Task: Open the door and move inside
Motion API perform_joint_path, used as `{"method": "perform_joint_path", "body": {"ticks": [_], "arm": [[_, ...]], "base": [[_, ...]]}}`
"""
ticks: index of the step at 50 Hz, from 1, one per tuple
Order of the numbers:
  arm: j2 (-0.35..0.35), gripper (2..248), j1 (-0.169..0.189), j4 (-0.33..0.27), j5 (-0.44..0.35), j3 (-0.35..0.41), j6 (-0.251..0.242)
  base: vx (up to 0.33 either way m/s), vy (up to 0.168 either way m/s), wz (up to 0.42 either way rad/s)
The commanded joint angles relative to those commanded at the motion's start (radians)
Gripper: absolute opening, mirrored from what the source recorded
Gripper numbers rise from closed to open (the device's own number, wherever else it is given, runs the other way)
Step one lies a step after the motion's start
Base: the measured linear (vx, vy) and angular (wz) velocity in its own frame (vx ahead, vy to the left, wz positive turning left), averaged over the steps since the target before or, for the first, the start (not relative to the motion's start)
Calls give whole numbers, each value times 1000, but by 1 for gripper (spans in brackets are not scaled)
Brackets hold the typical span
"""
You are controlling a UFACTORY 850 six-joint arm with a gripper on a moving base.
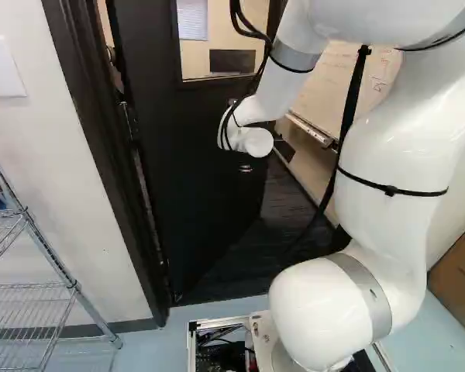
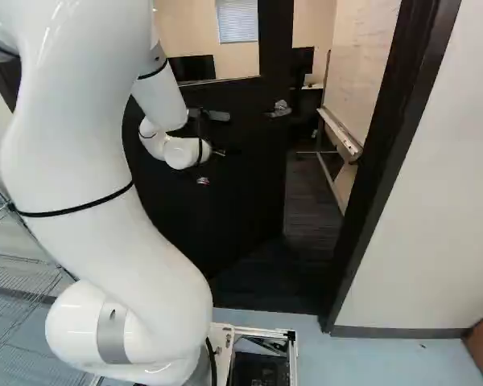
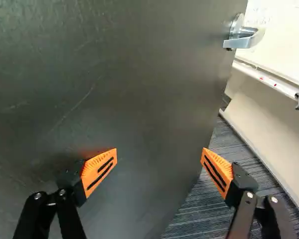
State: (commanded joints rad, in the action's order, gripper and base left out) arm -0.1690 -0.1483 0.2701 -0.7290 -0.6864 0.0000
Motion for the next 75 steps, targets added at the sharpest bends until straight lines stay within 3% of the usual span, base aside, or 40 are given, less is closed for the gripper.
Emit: {"method": "perform_joint_path", "body": {"ticks": [75], "arm": [[-205, 247, -96, 0, 0, -240, 0]], "base": [[0, 0, 0]]}}
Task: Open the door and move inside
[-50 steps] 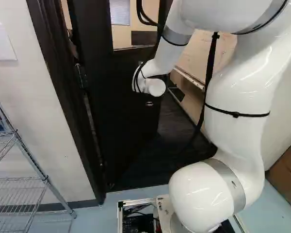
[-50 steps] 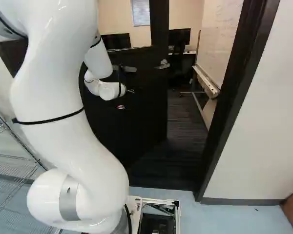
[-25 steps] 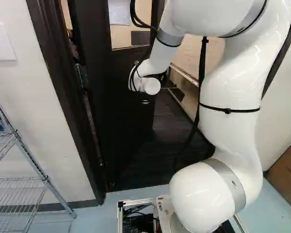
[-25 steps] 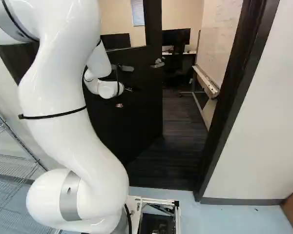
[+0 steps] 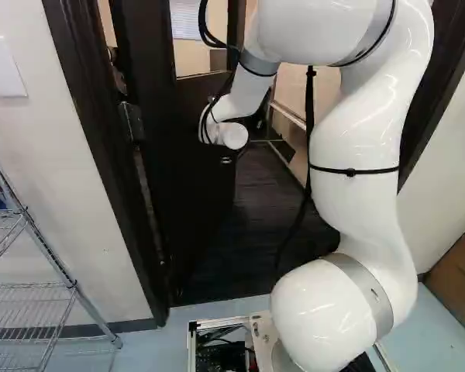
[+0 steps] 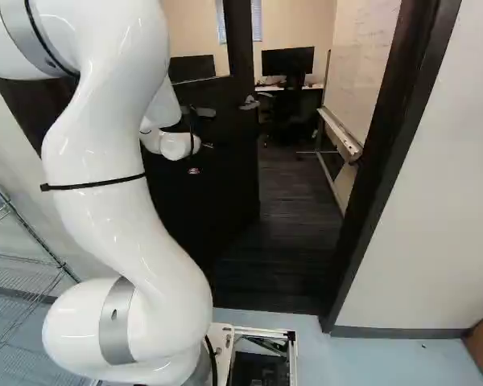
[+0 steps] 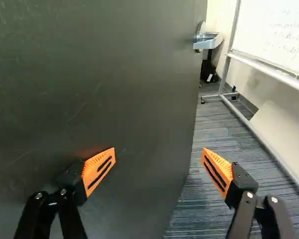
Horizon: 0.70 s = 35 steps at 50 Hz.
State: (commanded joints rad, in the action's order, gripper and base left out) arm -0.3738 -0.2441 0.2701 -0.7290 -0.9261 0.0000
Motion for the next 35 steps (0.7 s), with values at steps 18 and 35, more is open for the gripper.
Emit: {"method": "perform_joint_path", "body": {"ticks": [18, 35], "arm": [[-47, 247, -21, 0, 0, -58, 0], [-89, 247, -40, 0, 0, -111, 0]], "base": [[0, 0, 0], [0, 0, 0]]}}
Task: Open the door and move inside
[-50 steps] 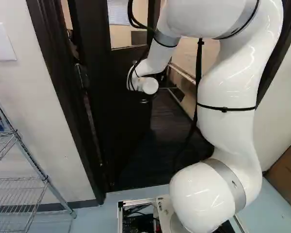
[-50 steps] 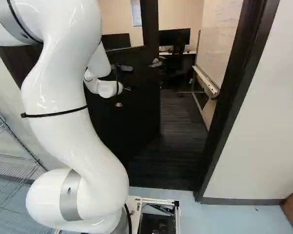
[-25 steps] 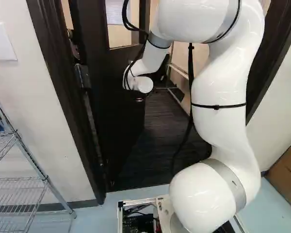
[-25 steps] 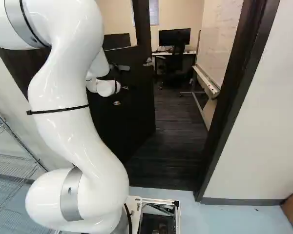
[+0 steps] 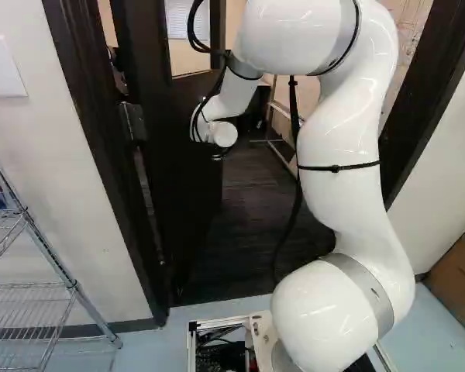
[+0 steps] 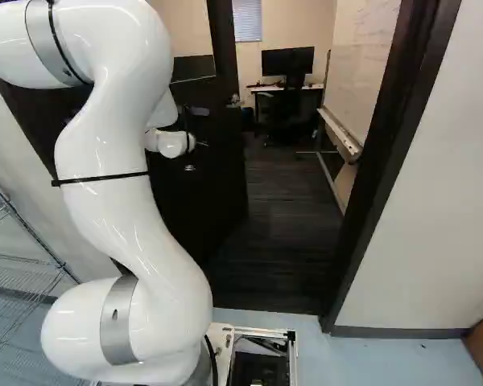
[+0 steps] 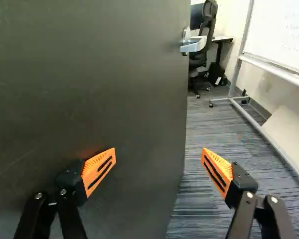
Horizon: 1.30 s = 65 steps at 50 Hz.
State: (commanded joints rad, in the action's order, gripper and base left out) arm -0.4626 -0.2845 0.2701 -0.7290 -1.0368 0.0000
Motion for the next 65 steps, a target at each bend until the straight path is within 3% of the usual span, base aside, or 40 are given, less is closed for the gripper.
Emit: {"method": "perform_joint_path", "body": {"ticks": [26, 65], "arm": [[-41, 247, -28, -16, 0, -53, 0], [-112, 247, -69, -97, 0, -145, 0]], "base": [[0, 0, 0], [0, 0, 0]]}}
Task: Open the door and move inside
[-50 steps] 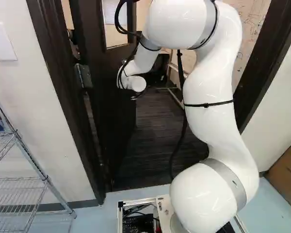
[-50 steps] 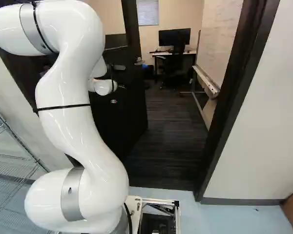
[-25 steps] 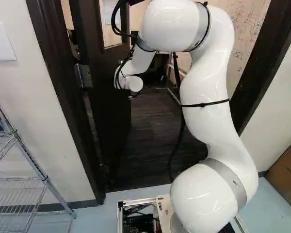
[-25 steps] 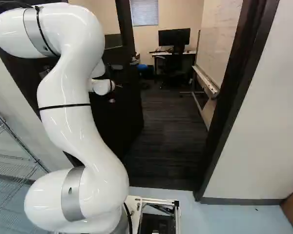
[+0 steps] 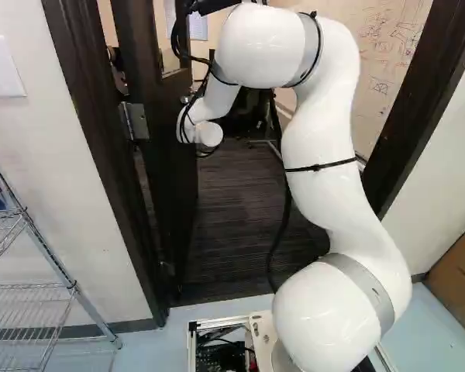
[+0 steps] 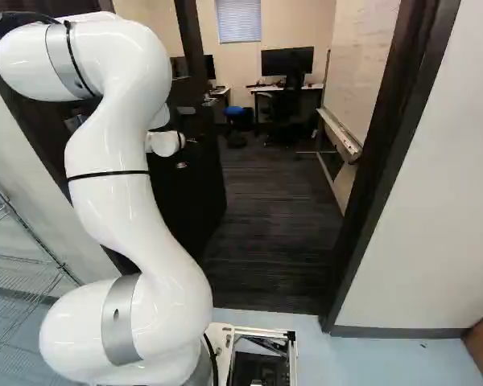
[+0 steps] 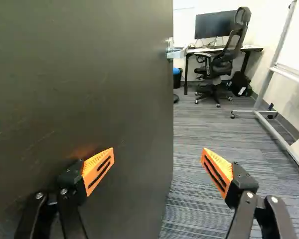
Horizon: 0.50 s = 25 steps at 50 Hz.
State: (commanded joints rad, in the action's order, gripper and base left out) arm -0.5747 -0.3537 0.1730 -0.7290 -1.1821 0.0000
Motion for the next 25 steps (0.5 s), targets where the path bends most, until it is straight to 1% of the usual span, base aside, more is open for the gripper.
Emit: {"method": "perform_joint_path", "body": {"ticks": [25], "arm": [[-37, 247, -23, -61, 0, -49, 0]], "base": [[0, 0, 0]]}}
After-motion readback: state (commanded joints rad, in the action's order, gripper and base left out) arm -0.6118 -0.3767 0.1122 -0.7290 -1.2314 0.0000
